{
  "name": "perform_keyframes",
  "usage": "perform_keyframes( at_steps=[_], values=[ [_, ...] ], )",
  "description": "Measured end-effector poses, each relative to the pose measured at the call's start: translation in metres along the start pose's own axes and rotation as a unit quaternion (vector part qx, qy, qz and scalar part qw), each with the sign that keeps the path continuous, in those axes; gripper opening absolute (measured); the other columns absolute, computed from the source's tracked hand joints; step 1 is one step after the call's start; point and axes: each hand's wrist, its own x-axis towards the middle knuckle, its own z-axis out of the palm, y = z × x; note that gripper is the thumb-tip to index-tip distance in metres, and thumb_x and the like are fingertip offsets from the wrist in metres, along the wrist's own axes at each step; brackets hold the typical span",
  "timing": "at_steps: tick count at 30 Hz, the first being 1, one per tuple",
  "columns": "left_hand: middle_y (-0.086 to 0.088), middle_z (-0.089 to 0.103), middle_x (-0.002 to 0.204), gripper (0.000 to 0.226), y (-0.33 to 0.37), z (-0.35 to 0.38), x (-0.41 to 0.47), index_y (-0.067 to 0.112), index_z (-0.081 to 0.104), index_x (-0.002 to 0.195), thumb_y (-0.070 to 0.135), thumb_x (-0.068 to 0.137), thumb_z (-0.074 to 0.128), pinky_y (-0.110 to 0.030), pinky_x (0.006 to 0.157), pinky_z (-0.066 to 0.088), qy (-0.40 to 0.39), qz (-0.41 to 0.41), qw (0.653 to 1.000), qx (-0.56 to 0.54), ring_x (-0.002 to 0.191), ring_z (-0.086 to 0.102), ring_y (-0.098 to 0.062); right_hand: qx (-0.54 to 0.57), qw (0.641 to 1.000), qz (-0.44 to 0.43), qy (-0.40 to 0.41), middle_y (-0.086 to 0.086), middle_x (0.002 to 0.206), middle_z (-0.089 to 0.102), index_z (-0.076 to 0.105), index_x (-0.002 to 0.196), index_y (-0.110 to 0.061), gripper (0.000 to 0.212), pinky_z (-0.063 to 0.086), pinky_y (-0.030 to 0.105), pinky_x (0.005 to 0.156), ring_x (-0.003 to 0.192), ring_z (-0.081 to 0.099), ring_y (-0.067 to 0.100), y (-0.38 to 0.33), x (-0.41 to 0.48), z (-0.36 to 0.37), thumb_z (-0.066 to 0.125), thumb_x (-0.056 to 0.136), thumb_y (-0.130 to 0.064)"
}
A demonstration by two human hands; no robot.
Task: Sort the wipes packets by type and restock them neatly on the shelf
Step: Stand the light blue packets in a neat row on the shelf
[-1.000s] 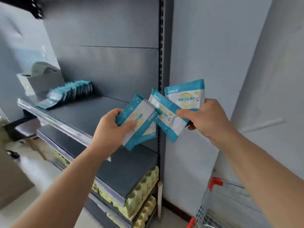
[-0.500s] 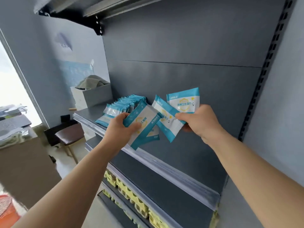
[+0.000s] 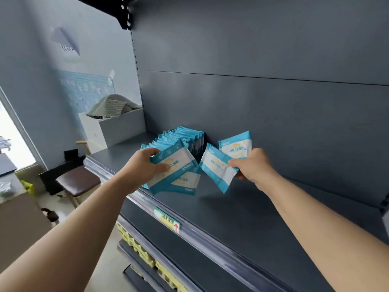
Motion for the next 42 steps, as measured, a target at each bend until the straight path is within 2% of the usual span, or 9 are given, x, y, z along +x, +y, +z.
perform_keyframes(
  at_steps=[8, 18, 20, 23, 27, 31, 34, 36, 42],
  values=[
    [-0.003, 0.070, 0.095, 0.018, -0.032, -0.018, 0.082, 0.018, 0.064, 0.096, 0.016, 0.081, 0.074, -0.039, 0.077, 0.058, -0.069, 0.034, 0.994, 0.079, 0.081, 0.068, -0.023, -0.090, 0.993, 0.072, 0.022, 0.007, 0.100, 0.068, 0.058, 0.097, -0.008, 0.028, 0.053, 0.029, 0.050, 0.074, 0.068, 0.020, 0.016, 0.034, 0.036, 0.076, 0.077, -0.013],
    [0.004, 0.061, 0.090, 0.023, -0.067, -0.033, 0.145, 0.019, 0.059, 0.101, 0.023, 0.083, 0.074, -0.015, 0.051, 0.043, -0.172, 0.089, 0.975, 0.112, 0.069, 0.055, -0.007, 0.011, 0.983, 0.137, 0.124, 0.010, 0.102, 0.070, 0.062, 0.104, -0.004, 0.026, 0.059, 0.037, 0.062, 0.082, 0.070, 0.023, 0.020, 0.031, 0.065, 0.073, 0.080, -0.005],
    [0.004, 0.061, 0.101, 0.035, -0.071, -0.038, 0.148, 0.020, 0.057, 0.111, 0.020, 0.081, 0.076, -0.011, 0.056, 0.046, -0.190, 0.084, 0.977, 0.056, 0.072, 0.056, -0.005, -0.046, 0.979, 0.150, 0.130, 0.007, 0.097, 0.070, 0.062, 0.103, -0.007, 0.026, 0.057, 0.033, 0.059, 0.076, 0.070, 0.020, 0.021, 0.027, 0.072, 0.073, 0.080, -0.010],
    [0.002, 0.059, 0.119, 0.065, -0.073, -0.051, 0.156, 0.014, 0.049, 0.135, 0.017, 0.078, 0.078, -0.023, 0.077, 0.050, -0.226, 0.049, 0.972, -0.041, 0.084, 0.063, -0.008, -0.096, 0.972, 0.170, 0.134, 0.005, 0.092, 0.071, 0.061, 0.106, -0.010, 0.032, 0.055, 0.029, 0.058, 0.070, 0.068, 0.017, 0.023, 0.020, 0.087, 0.075, 0.077, -0.017],
    [0.002, 0.068, 0.108, 0.060, -0.084, -0.070, 0.172, 0.015, 0.057, 0.127, 0.022, 0.073, 0.083, -0.034, 0.085, 0.056, -0.255, 0.057, 0.965, 0.010, 0.087, 0.069, -0.017, -0.256, 0.934, 0.183, 0.166, 0.002, 0.108, 0.054, 0.045, 0.118, -0.009, 0.064, 0.048, 0.031, 0.069, 0.098, 0.055, 0.022, 0.010, 0.015, 0.105, 0.080, 0.070, -0.034],
    [0.009, 0.067, 0.098, 0.048, -0.093, -0.078, 0.174, 0.019, 0.062, 0.122, 0.020, 0.077, 0.079, -0.031, 0.080, 0.056, -0.257, 0.097, 0.958, 0.086, 0.086, 0.068, -0.016, -0.481, 0.856, 0.119, 0.147, 0.012, 0.152, 0.020, 0.040, 0.139, -0.018, 0.079, 0.023, 0.035, 0.110, 0.141, 0.016, 0.030, -0.006, 0.013, 0.122, 0.073, 0.073, -0.047],
    [0.005, 0.063, 0.111, 0.055, -0.100, -0.079, 0.170, 0.019, 0.058, 0.130, 0.021, 0.079, 0.078, -0.028, 0.077, 0.056, -0.240, 0.115, 0.960, 0.083, 0.089, 0.065, -0.014, -0.396, 0.914, -0.001, 0.088, 0.002, 0.142, 0.043, 0.055, 0.129, -0.022, 0.057, 0.031, 0.029, 0.104, 0.131, 0.036, 0.022, -0.020, 0.011, 0.143, 0.072, 0.078, -0.040],
    [0.005, 0.063, 0.114, 0.055, -0.104, -0.080, 0.170, 0.020, 0.058, 0.129, 0.022, 0.078, 0.079, -0.025, 0.074, 0.056, -0.231, 0.119, 0.963, 0.070, 0.088, 0.065, -0.011, -0.254, 0.967, 0.012, -0.004, -0.004, 0.122, 0.061, 0.061, 0.123, -0.021, 0.050, 0.042, 0.025, 0.094, 0.111, 0.057, 0.012, -0.030, 0.005, 0.162, 0.076, 0.077, -0.035],
    [0.009, 0.066, 0.102, 0.038, -0.109, -0.085, 0.166, 0.028, 0.059, 0.110, 0.019, 0.078, 0.079, -0.021, 0.064, 0.056, -0.230, 0.105, 0.967, 0.020, 0.080, 0.067, -0.007, -0.228, 0.971, 0.012, -0.070, -0.010, 0.088, 0.060, 0.063, 0.117, -0.014, 0.047, 0.046, 0.015, 0.069, 0.079, 0.058, 0.002, -0.033, 0.009, 0.196, 0.078, 0.076, -0.030]
  ],
)
